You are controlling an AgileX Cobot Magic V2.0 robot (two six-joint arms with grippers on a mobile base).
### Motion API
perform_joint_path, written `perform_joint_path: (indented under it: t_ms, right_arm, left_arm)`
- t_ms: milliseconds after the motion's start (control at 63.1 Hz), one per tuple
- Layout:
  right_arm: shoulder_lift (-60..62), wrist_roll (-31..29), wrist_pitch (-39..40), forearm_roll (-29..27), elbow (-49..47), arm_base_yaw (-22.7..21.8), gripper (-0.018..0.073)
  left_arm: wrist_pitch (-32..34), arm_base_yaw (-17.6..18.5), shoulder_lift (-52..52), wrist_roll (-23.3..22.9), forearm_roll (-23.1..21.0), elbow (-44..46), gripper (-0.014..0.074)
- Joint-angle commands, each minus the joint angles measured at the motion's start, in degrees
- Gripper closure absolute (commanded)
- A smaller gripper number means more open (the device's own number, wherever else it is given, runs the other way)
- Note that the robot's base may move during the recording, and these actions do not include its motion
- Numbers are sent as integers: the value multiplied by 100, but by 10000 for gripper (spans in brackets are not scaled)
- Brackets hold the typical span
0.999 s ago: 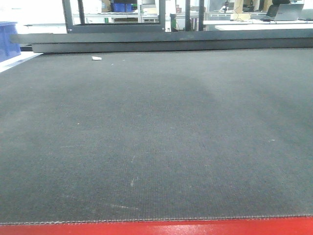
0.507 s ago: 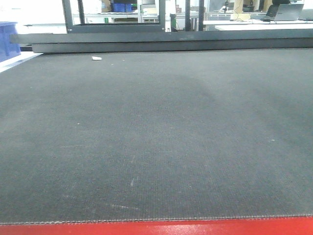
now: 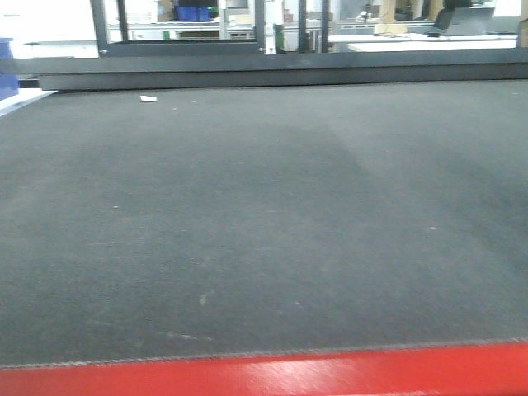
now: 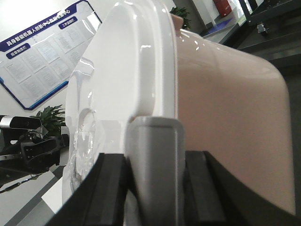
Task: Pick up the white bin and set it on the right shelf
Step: 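Hold the bin with both grippers while driving along the red table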
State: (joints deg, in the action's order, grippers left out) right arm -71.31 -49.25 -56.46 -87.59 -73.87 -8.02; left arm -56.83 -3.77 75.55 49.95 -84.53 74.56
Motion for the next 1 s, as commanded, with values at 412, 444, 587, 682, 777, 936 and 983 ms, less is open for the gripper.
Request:
perform_joint_path:
  t_ms: [412,444,587,682,777,936,983]
  right_arm:
    - [233,-58,-1623,-729,-240,240,419]
    - [233,-58,-1623,-729,-240,240,419]
    - [233,-58,-1623,-729,-240,240,419]
    - [233,-58,-1623,-729,-240,240,419]
    - [233,-58,-1623,-729,-240,240,419]
    - [233,-58,-1623,-729,-240,240,419]
    - [233,-58,-1623,-729,-240,240,419]
  left_arm:
    - [-1807,376,-243,272,-376,198,722]
    - [-1807,376,-243,272,-376,198,722]
    - [-1807,376,-243,272,-376,198,722]
    - [-1807,376,-243,272,-376,198,722]
    - [-1807,376,-243,272,-376,198,722]
    - [-1807,376,-243,272,-376,198,722]
    - [-1807,376,-243,272,-376,198,722]
